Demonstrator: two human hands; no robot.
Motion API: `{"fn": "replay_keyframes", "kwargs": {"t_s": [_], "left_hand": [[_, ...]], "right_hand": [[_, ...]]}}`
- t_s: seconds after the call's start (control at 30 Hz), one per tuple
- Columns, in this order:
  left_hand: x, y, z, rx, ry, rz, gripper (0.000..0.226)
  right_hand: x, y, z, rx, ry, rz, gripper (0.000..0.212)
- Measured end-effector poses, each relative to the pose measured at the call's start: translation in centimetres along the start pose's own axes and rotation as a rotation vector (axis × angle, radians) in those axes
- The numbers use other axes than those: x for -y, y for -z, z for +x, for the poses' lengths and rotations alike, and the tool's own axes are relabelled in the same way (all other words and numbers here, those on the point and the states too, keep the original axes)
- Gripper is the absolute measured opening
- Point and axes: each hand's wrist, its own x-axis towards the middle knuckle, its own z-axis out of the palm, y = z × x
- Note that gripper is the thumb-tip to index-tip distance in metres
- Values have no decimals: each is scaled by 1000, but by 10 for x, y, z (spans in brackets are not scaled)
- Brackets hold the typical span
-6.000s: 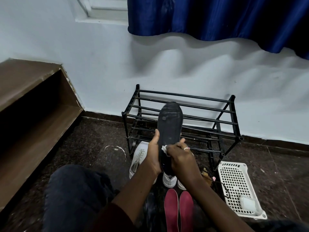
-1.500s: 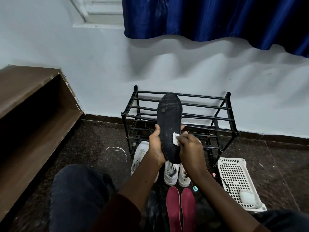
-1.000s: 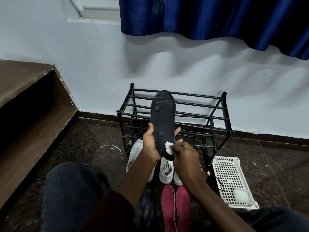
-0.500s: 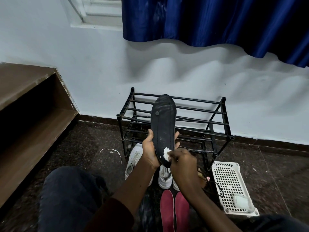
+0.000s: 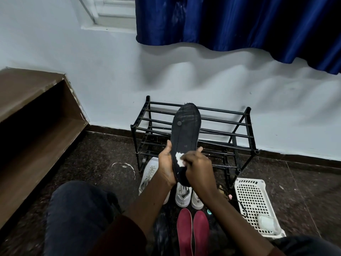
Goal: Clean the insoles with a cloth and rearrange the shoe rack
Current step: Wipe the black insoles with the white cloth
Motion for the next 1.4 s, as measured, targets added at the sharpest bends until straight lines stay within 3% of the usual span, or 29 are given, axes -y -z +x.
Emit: {"fn": "replay_keyframes", "kwargs": {"t_s": [0.37, 0.53, 0.67, 0.77, 0.93, 1.03, 1.13, 1.23, 1.33, 1.4], "left_hand": [[5, -2, -7, 4, 67, -37, 87], [12, 13, 4, -42, 55, 19, 70], [3, 0, -5, 13, 57, -48, 75], [-1, 2, 0, -65, 20, -69, 73], [3, 0, -1, -70, 76, -81, 72], [7, 4, 0, -87, 128, -23, 69], [12, 6, 2, -77, 113, 2, 66], [7, -2, -4, -21, 73, 11, 52], [-4, 0, -2, 14, 84, -7, 74], [-9, 1, 0, -20, 64, -38, 77]], "right_hand": [[2, 1, -2, 106, 134, -49, 25], [4, -1, 20, 44, 65, -134, 40], [9, -1, 5, 85, 91, 5, 33], [5, -1, -18, 155, 110, 61, 27], [9, 6, -16, 70, 186, 45, 15], [13, 6, 6, 8, 178, -21, 26], [8, 4, 22, 17, 79, -45, 22], [11, -2, 22, 23, 58, -31, 29], [18, -7, 6, 54, 105, 23, 22], [16, -9, -8, 64, 124, 73, 19]]}}
